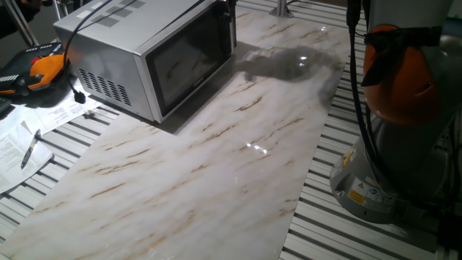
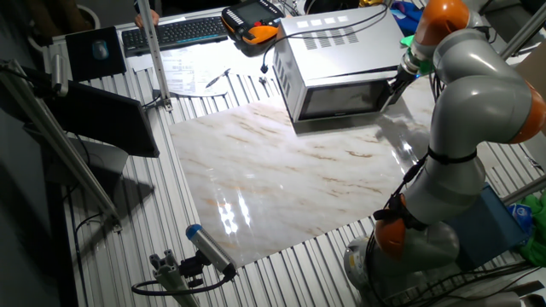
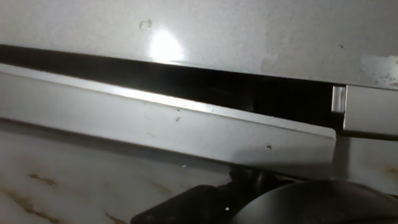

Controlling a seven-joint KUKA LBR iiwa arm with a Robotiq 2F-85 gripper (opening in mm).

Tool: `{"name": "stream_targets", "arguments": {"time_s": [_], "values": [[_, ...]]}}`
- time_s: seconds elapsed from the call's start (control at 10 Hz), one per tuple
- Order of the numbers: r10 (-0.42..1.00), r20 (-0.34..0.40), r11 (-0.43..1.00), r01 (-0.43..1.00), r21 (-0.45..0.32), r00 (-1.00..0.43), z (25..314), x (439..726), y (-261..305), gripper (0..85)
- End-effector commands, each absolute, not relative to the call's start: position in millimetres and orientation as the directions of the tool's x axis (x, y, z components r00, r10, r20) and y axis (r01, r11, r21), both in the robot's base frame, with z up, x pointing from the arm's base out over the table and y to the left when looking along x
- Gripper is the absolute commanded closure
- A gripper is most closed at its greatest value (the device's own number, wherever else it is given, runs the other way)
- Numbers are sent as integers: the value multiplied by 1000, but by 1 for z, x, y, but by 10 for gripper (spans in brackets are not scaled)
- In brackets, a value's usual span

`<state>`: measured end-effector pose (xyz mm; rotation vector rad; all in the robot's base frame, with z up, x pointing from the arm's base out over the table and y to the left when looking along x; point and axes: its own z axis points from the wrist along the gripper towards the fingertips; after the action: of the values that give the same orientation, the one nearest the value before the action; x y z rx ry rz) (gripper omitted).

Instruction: Open the microwave door

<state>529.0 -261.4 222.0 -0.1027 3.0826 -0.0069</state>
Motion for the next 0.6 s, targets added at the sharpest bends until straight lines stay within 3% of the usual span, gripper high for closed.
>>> {"name": "stream_targets", "arguments": {"time_s": [0.0,0.1,0.2,0.3,0.4,0.5], "values": [[-56,-56,998,-56,2,-997,223,528,-261,850],[-46,-50,999,-47,1,-998,223,526,-259,850],[-35,-48,999,-34,-8,-998,223,524,-257,680],[-19,-43,1000,-19,-7,-999,223,521,-255,680],[-7,-43,1000,-7,-6,-999,222,516,-252,510],[-2,-40,1000,-2,-6,-999,223,514,-250,510]]}}
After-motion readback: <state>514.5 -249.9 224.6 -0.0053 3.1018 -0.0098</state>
